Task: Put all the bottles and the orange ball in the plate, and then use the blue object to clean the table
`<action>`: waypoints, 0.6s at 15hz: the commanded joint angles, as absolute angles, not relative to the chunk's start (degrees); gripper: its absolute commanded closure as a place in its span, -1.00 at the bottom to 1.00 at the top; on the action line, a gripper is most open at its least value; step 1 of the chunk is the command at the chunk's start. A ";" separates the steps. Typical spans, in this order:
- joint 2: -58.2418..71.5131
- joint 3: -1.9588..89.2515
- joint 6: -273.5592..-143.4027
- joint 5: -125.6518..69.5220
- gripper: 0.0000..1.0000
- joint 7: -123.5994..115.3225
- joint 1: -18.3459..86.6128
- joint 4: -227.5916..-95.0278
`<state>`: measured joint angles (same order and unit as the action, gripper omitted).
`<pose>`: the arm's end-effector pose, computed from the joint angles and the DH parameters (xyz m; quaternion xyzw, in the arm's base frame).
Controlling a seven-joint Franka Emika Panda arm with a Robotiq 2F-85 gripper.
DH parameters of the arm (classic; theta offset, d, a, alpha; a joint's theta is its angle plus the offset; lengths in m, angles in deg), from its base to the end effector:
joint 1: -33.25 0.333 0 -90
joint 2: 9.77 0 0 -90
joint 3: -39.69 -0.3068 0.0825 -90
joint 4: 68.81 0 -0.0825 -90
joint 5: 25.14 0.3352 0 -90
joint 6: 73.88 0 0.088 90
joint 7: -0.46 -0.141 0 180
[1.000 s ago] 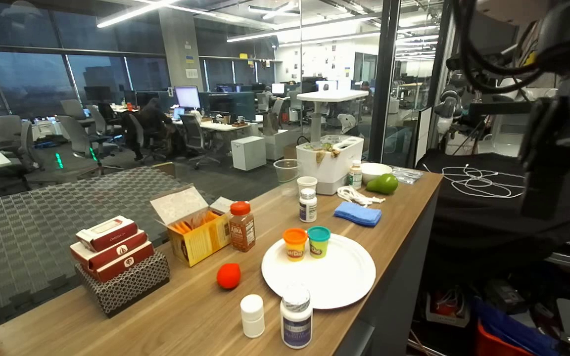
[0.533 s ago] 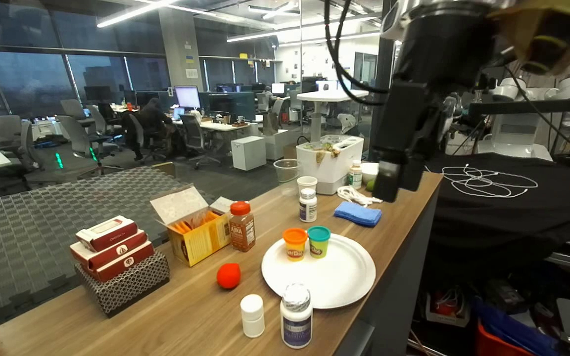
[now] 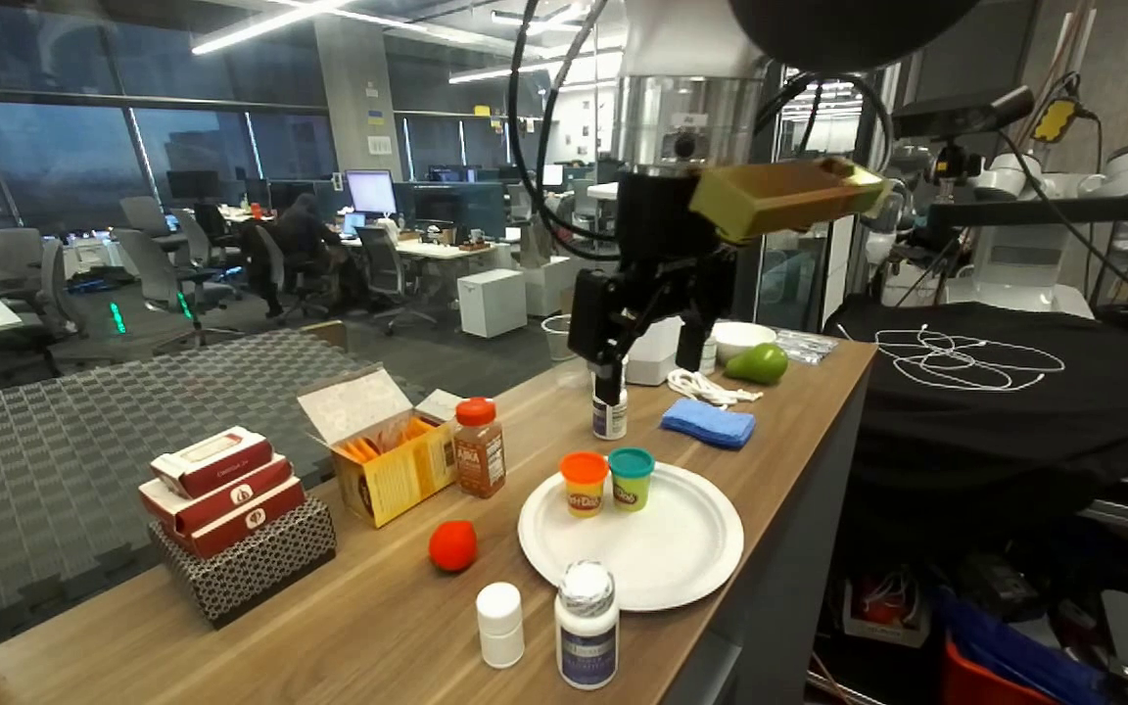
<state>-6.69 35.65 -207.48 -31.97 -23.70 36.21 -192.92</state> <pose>0.5159 0.0582 0.3680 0.9913 -0.1107 0.0656 0.0269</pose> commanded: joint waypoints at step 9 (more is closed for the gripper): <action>13.09 41.74 -209.41 -30.88 -1.00 -25.03 35.22 -172.41</action>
